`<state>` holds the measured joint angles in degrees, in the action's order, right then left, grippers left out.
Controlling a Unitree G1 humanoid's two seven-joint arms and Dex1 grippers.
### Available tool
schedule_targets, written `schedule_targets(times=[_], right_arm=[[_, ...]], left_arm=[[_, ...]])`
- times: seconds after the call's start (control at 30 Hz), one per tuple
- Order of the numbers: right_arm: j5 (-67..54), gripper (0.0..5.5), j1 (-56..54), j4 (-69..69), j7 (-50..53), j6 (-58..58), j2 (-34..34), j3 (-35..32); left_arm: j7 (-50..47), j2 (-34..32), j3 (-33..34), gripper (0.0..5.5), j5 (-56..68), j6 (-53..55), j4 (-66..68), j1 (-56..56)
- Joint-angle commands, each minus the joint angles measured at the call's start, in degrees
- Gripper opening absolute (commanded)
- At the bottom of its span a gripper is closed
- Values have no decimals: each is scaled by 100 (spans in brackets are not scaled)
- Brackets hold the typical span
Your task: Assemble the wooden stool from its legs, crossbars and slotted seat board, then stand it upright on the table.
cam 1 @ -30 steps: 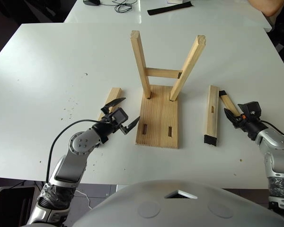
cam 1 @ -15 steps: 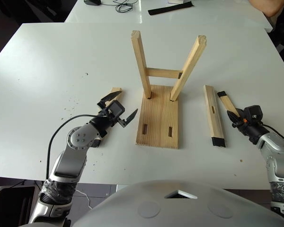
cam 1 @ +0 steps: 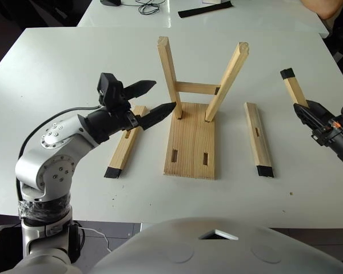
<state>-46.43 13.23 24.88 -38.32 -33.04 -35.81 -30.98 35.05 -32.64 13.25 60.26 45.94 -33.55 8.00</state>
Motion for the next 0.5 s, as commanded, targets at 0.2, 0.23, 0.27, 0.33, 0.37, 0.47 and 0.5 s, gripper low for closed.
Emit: schedule_targets(times=[0.2,0.23,0.27,0.33,0.37,0.47,0.5], right_arm=[[-2734,132,-1530,1290,225,-1169,-691,917],[-2861,132,-1646,1300,251,-1203,-715,995],[-3006,132,-1774,1275,255,-1231,-736,1049],[-3224,132,-1954,1225,294,-1264,-782,1098],[-3317,132,-2032,1187,301,-1274,-809,1114],[-3593,132,-2210,1126,271,-1298,-877,1182],[-3660,132,-2241,1142,274,-1302,-889,1212]], left_arm=[[-1420,-52,-517,409,3181,491,-80,1539],[-1415,-51,-635,409,3263,490,-166,1572],[-1418,-39,-758,409,3262,495,-224,1601],[-1352,-63,-898,409,3222,492,-295,1586],[-1240,-112,-951,409,3101,496,-361,1552],[-1119,-162,-1057,409,2893,437,-495,1453],[-1119,-152,-1075,409,2862,410,-495,1439]])
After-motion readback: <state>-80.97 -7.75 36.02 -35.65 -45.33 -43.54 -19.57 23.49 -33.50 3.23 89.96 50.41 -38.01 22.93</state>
